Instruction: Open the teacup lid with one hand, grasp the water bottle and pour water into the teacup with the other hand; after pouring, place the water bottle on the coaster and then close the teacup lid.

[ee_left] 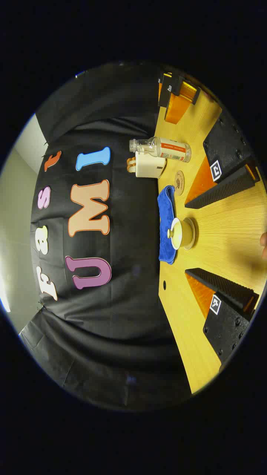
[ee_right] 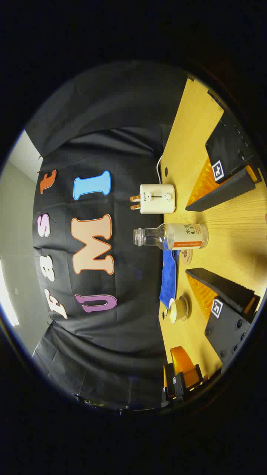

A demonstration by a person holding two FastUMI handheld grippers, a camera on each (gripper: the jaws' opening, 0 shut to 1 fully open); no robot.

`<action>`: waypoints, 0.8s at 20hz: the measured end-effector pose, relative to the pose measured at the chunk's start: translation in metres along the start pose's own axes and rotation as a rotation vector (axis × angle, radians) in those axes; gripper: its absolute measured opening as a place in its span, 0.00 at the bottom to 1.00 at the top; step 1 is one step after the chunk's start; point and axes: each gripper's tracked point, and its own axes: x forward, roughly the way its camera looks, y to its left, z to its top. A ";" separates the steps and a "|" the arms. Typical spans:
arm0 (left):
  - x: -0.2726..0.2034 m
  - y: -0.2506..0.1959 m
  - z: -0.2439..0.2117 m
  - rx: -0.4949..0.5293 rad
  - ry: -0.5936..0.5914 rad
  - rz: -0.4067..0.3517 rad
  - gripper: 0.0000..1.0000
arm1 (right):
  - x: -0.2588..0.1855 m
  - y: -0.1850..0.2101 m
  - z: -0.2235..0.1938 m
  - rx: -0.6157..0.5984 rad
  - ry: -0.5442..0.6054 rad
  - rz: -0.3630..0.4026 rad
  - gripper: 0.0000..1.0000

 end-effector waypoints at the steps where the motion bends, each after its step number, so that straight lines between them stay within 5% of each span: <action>1: 0.001 0.000 -0.001 0.001 0.002 0.000 0.94 | 0.000 0.000 0.000 0.000 -0.001 0.000 0.94; 16: -0.001 0.001 -0.001 0.000 0.003 0.011 0.94 | 0.000 -0.003 0.000 -0.001 -0.002 -0.014 0.94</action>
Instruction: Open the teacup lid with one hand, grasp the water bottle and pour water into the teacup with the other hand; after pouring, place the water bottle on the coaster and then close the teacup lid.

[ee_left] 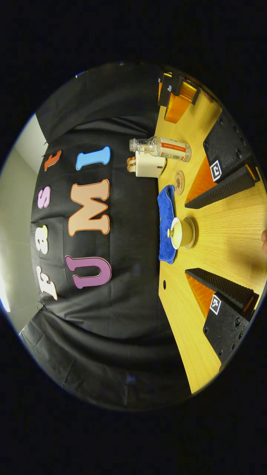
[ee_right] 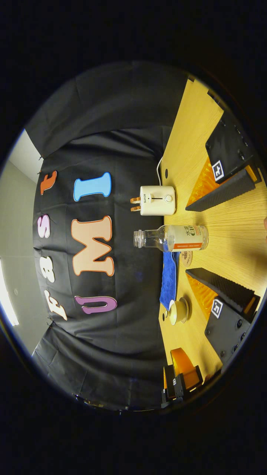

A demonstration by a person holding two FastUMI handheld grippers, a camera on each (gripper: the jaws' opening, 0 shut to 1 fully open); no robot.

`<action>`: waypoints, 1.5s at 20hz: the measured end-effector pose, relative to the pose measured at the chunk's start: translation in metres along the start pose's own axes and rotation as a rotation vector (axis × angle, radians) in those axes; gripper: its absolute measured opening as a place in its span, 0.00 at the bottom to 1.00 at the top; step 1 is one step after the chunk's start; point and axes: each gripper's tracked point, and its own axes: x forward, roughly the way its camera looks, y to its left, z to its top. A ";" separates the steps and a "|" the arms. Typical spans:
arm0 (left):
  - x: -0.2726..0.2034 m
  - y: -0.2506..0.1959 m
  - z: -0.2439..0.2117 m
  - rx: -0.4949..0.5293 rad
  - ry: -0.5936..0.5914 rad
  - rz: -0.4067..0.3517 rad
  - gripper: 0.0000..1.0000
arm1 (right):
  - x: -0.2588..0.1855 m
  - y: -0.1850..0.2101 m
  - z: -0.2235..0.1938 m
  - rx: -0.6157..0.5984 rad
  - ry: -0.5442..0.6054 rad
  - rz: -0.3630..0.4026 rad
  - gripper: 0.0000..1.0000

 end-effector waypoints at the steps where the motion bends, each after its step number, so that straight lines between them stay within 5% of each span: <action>1: 0.000 0.001 0.000 0.000 0.000 0.006 0.94 | 0.000 0.000 -0.001 0.000 0.000 0.000 0.94; 14: 0.012 -0.006 0.000 -0.001 -0.003 -0.016 0.94 | 0.001 0.002 0.001 0.000 0.001 0.030 0.94; 21: 0.074 -0.015 -0.002 0.001 0.004 -0.052 0.94 | 0.000 -0.001 -0.001 0.001 0.005 0.000 0.94; 30: 0.159 -0.008 -0.023 0.032 0.132 -0.012 0.94 | -0.002 -0.010 -0.001 0.010 0.006 -0.096 0.98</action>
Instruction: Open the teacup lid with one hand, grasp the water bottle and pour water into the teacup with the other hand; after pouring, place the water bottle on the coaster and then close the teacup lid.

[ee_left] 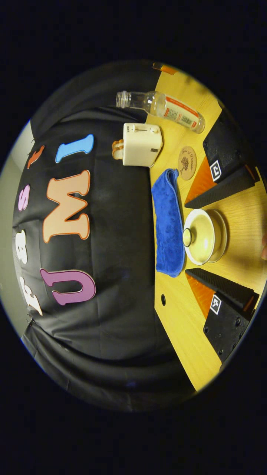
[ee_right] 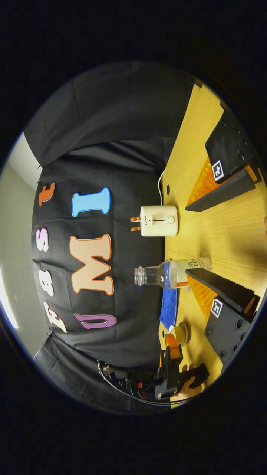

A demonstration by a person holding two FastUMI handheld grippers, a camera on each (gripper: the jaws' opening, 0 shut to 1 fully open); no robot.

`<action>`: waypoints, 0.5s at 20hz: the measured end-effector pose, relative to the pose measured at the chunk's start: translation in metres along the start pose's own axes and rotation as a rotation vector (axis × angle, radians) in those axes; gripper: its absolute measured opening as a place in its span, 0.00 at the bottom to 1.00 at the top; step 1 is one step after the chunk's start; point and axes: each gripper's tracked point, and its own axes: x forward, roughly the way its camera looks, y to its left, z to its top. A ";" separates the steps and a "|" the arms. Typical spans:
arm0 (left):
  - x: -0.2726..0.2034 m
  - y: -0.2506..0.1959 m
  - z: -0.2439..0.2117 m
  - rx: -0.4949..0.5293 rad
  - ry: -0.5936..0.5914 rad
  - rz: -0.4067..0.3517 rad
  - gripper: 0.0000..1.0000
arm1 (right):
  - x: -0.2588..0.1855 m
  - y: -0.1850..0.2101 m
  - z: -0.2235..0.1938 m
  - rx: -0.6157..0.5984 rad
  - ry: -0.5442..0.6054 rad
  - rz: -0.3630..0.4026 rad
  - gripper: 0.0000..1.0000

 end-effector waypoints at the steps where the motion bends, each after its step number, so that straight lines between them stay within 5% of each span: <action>1: 0.005 0.001 -0.002 -0.003 0.007 0.009 0.94 | -0.002 -0.002 0.000 0.001 0.001 -0.006 0.98; 10: 0.030 0.002 -0.001 -0.001 0.029 0.012 0.94 | -0.003 -0.010 0.001 0.008 0.007 -0.019 0.94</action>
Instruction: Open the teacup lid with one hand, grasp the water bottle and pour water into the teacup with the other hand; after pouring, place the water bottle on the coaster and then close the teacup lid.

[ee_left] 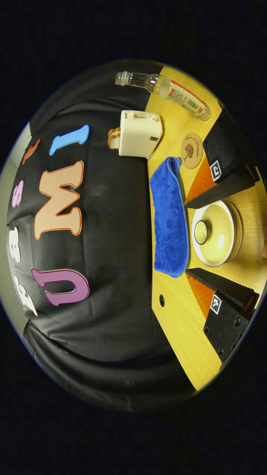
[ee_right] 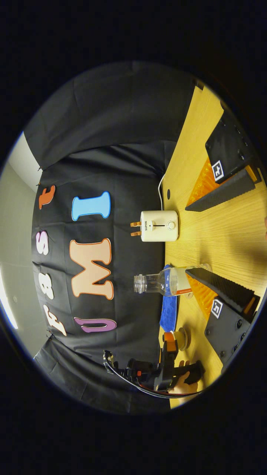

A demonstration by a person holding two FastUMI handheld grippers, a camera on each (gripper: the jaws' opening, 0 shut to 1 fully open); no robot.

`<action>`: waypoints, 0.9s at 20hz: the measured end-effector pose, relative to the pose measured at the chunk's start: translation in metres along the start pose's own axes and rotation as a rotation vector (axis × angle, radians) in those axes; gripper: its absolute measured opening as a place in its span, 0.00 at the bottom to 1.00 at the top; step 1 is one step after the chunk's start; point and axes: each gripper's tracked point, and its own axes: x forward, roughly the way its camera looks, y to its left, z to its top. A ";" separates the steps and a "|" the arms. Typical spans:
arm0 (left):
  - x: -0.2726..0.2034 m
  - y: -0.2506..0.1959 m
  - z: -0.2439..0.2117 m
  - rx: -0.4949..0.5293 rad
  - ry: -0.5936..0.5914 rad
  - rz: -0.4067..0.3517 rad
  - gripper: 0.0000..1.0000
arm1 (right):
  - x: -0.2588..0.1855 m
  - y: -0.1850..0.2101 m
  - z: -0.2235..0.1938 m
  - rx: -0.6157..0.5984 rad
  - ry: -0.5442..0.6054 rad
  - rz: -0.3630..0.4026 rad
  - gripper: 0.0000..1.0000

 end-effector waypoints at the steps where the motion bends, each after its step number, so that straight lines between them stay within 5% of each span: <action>1: 0.001 0.000 0.002 0.001 -0.006 0.000 0.94 | 0.000 0.000 -0.001 0.000 0.000 0.000 0.94; 7: 0.006 -0.001 0.001 0.021 0.004 -0.015 0.85 | 0.001 0.000 -0.001 0.001 0.000 -0.002 0.94; 18: 0.008 -0.006 0.001 0.013 0.009 -0.030 0.30 | 0.001 -0.001 -0.002 0.001 -0.001 -0.005 0.94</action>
